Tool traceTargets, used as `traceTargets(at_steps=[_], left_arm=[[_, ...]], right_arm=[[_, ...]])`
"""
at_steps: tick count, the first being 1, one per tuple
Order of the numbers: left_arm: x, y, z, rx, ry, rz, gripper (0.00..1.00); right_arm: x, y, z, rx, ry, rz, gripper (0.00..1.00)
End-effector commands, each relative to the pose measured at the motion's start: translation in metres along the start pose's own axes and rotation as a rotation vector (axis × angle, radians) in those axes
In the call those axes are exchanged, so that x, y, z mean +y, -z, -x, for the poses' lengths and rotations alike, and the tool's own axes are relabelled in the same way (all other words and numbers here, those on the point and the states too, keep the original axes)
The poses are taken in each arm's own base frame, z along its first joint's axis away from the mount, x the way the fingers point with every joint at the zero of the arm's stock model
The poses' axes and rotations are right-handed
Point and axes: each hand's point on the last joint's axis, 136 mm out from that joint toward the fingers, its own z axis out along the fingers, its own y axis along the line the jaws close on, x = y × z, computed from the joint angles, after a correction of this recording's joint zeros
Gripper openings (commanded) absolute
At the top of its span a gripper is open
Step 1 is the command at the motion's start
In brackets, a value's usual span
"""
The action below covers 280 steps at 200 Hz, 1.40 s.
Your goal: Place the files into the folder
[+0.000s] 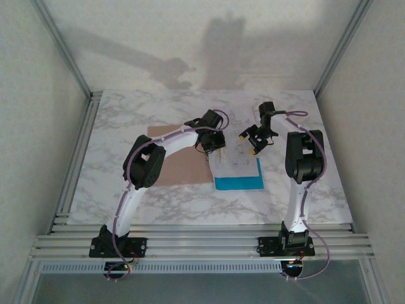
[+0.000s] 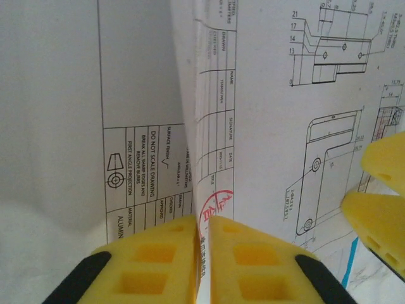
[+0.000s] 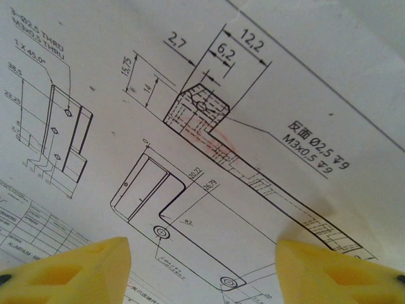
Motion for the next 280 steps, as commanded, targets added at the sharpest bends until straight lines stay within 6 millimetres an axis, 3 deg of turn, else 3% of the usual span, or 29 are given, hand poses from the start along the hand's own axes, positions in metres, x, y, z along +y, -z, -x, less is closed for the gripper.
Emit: traceTargets(at_steps=[1,35,60,93,122,159,214,249,280], left_arm=[[-0.011,0.011,0.001,-0.015,-0.02,-0.019,0.0],[-0.026,0.034,0.008,-0.049,-0.025,-0.049,0.0],[-0.031,0.055,0.014,-0.069,-0.026,-0.059,0.0],[-0.022,0.082,0.013,-0.075,-0.035,-0.043,0.0],[0.004,0.105,0.007,-0.079,-0.034,-0.002,0.0],[0.047,0.134,-0.003,-0.084,-0.014,0.053,0.0],[0.108,0.163,-0.023,-0.085,0.002,0.176,0.0],[0.142,0.169,-0.032,-0.085,0.018,0.259,0.0],[0.157,0.165,-0.037,-0.078,0.021,0.295,0.0]], right_arm=[[0.001,0.018,-0.006,-0.02,0.021,0.004,0.66],[0.011,0.057,-0.003,-0.122,0.068,0.034,0.79],[0.013,0.08,-0.007,-0.173,0.087,0.052,0.81],[0.013,0.091,-0.017,-0.176,0.11,0.074,0.81],[0.015,0.093,-0.028,-0.155,0.147,0.088,0.81],[0.025,0.086,-0.048,-0.113,0.211,0.112,0.81],[0.043,0.055,-0.08,-0.021,0.29,0.119,0.81],[0.059,0.031,-0.1,0.054,0.342,0.118,0.81],[0.07,0.009,-0.112,0.099,0.367,0.107,0.81]])
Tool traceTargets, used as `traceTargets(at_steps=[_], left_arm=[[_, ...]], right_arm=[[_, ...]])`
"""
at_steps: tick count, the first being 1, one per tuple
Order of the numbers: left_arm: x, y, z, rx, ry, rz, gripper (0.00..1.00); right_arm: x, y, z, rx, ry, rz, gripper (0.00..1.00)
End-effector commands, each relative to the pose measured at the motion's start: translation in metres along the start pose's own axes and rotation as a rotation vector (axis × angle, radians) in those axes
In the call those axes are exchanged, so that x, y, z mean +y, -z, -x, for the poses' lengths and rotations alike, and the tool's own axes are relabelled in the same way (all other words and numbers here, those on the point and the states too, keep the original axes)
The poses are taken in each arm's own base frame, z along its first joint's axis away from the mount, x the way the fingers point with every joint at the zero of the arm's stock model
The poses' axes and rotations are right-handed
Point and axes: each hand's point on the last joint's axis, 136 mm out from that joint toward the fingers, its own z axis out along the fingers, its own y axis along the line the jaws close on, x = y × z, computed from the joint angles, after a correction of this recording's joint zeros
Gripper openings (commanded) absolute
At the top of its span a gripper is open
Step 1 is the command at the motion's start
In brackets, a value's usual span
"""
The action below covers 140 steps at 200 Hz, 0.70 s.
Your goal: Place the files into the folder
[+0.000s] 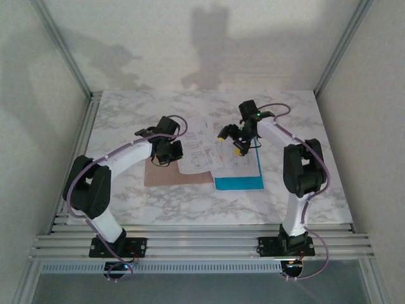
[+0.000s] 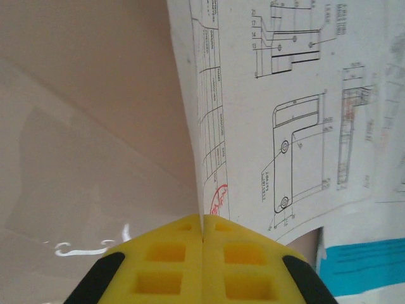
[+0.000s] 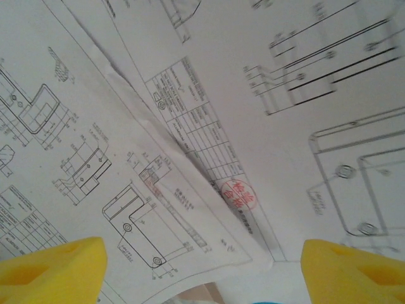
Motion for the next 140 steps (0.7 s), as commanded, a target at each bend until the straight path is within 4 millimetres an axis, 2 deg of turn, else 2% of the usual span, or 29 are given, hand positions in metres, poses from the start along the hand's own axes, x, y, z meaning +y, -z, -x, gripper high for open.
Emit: traceTargets(at_steps=[1,29,59,140], left_arm=[[0.019,0.002,-0.003,-0.013,-0.017,0.063,0.0],[0.025,-0.006,-0.004,-0.009,-0.012,0.08,0.0],[0.025,-0.01,-0.003,-0.01,-0.01,0.088,0.0],[0.026,-0.018,-0.004,0.005,-0.014,0.091,0.0]], right_arm=[[0.016,-0.013,-0.005,0.041,0.038,0.022,0.81],[0.029,-0.032,-0.01,0.088,0.054,0.037,0.8],[0.032,-0.048,-0.015,0.125,0.061,0.031,0.79],[0.035,-0.069,-0.031,0.199,0.066,0.04,0.76]])
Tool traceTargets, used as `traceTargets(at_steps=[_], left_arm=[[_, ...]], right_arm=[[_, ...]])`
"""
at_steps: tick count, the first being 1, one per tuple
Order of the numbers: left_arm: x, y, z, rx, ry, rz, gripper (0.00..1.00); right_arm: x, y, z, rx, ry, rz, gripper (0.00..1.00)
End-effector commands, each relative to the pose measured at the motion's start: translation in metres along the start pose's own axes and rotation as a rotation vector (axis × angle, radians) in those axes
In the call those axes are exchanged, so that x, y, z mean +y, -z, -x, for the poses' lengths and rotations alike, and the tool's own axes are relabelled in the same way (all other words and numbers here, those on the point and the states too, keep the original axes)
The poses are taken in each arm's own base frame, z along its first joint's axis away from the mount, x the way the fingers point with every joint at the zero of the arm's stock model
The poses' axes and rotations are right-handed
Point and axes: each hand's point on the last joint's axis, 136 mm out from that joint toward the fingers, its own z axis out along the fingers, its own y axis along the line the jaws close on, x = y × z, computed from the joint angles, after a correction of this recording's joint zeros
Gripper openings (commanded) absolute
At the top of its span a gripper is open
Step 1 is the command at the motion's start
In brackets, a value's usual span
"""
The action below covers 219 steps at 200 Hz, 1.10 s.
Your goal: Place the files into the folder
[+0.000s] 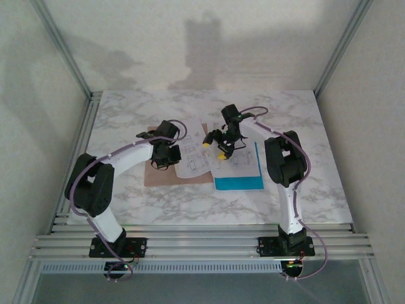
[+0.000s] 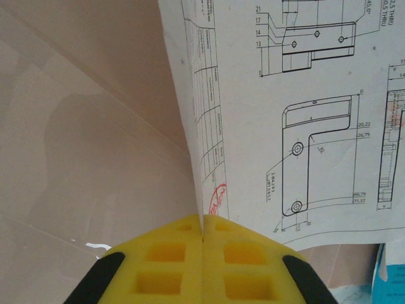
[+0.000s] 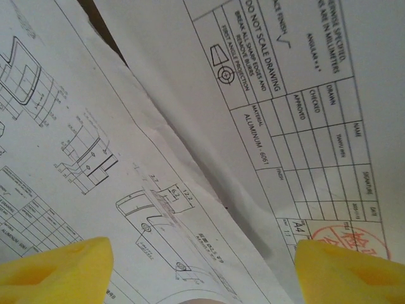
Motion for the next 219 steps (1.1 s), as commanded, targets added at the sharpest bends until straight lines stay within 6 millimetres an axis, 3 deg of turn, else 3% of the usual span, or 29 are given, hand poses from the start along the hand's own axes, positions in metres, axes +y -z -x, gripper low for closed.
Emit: traceTargets(at_steps=[1,49,114,172,219], left_arm=[[0.006,-0.005,0.002,-0.005,-0.006,0.022,0.0],[0.006,-0.007,0.002,-0.001,-0.003,0.019,0.0],[0.007,-0.01,0.002,0.002,0.0,0.026,0.0],[0.007,-0.013,0.003,0.004,-0.005,0.032,0.0],[0.007,-0.014,0.003,0.006,-0.011,0.034,0.0]], right_arm=[[0.009,-0.007,-0.006,0.037,0.02,0.021,0.76],[0.02,-0.004,-0.013,0.063,0.033,0.055,0.76],[0.047,0.026,-0.027,0.053,0.063,0.139,0.71],[0.043,0.013,-0.042,0.091,0.073,0.134,0.58],[0.029,-0.001,-0.038,0.094,0.12,0.06,0.47]])
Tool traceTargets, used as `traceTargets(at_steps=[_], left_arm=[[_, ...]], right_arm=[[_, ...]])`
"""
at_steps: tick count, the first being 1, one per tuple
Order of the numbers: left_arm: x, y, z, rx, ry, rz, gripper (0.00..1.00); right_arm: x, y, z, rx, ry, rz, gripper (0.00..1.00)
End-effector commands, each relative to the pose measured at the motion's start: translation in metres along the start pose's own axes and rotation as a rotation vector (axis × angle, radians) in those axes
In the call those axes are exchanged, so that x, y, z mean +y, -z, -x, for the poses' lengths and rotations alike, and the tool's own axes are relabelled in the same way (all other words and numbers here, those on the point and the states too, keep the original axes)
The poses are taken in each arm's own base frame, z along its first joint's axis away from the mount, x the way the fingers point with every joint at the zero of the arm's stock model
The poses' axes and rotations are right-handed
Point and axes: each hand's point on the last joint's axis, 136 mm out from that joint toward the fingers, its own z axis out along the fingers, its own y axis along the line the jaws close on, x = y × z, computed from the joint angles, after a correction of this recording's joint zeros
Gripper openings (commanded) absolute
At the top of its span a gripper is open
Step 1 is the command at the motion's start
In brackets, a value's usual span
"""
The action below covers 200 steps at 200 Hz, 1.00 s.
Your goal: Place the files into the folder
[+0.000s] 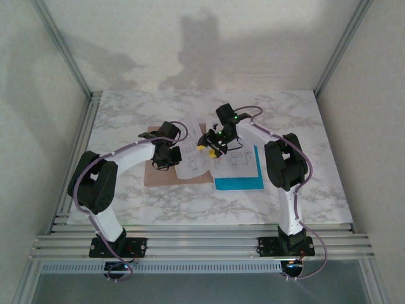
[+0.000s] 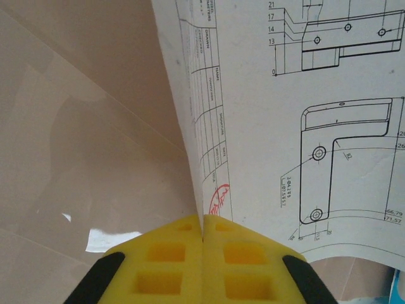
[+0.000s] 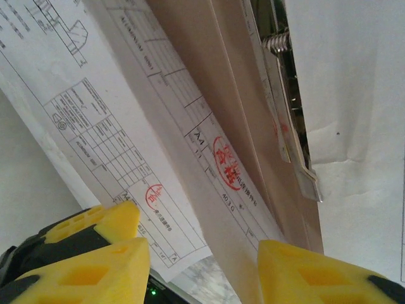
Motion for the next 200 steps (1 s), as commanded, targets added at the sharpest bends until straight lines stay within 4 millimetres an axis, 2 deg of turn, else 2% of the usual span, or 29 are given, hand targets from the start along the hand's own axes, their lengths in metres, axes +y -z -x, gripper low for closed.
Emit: traceTargets(at_steps=[1,77,146,160,177,200], left_arm=[[0.005,-0.003,0.005,-0.009,-0.012,0.019,0.0],[0.006,-0.006,0.004,-0.006,-0.018,0.023,0.0],[0.007,-0.008,0.003,-0.003,-0.02,0.027,0.0],[0.007,-0.008,0.003,-0.003,-0.021,0.026,0.0],[0.006,-0.007,0.004,-0.007,-0.02,0.025,0.0],[0.006,-0.004,0.005,-0.017,-0.018,0.027,0.0]], right_arm=[[-0.01,-0.007,0.0,0.011,0.03,-0.052,0.47],[-0.015,-0.019,0.02,-0.007,0.082,-0.132,0.41],[-0.019,-0.031,0.019,0.014,0.104,-0.173,0.34],[-0.021,-0.033,0.018,0.018,0.106,-0.182,0.3],[-0.024,-0.029,0.019,-0.003,0.118,-0.206,0.18],[-0.019,-0.012,0.023,-0.077,0.154,-0.227,0.03]])
